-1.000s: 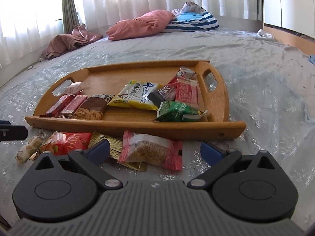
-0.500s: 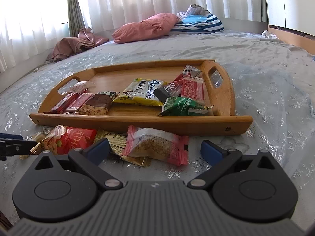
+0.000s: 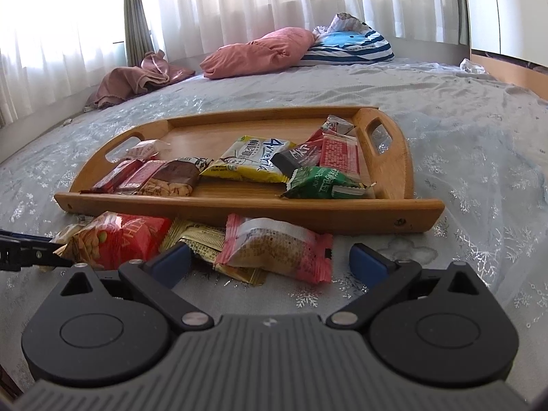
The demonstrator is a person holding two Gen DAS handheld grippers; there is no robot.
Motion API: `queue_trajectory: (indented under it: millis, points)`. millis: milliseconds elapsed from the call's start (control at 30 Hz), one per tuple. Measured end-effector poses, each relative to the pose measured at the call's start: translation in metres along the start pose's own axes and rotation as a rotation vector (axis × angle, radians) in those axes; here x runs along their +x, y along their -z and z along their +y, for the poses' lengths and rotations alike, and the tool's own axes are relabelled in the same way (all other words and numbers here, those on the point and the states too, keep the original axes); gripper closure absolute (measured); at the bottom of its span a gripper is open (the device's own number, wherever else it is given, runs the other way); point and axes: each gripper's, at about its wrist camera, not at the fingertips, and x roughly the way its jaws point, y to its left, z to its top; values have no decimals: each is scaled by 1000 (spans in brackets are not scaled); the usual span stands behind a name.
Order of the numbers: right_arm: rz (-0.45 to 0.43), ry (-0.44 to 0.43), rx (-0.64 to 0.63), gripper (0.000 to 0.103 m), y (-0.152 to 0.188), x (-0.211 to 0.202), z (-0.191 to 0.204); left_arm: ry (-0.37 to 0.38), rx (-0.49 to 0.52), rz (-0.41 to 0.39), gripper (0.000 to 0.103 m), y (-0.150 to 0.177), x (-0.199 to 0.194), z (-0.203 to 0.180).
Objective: Organize snacks
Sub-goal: 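Grasp the cream wafer bar with the left tool while the right tool grasps the pink-trimmed bag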
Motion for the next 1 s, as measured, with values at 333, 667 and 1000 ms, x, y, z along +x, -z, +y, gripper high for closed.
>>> queue_trajectory:
  millis: [333,667,1000]
  points:
    - [-9,-43,72,10,-3,-6,-11,12,-15,1,81,-2,-2,1]
    - [41,23,22,39,-12,-9,2,16,-12,-22,81,-10,-8,2]
    - [71,39,62,52,-17,-20,-1,15,-17,-43,82,-14,-18,9]
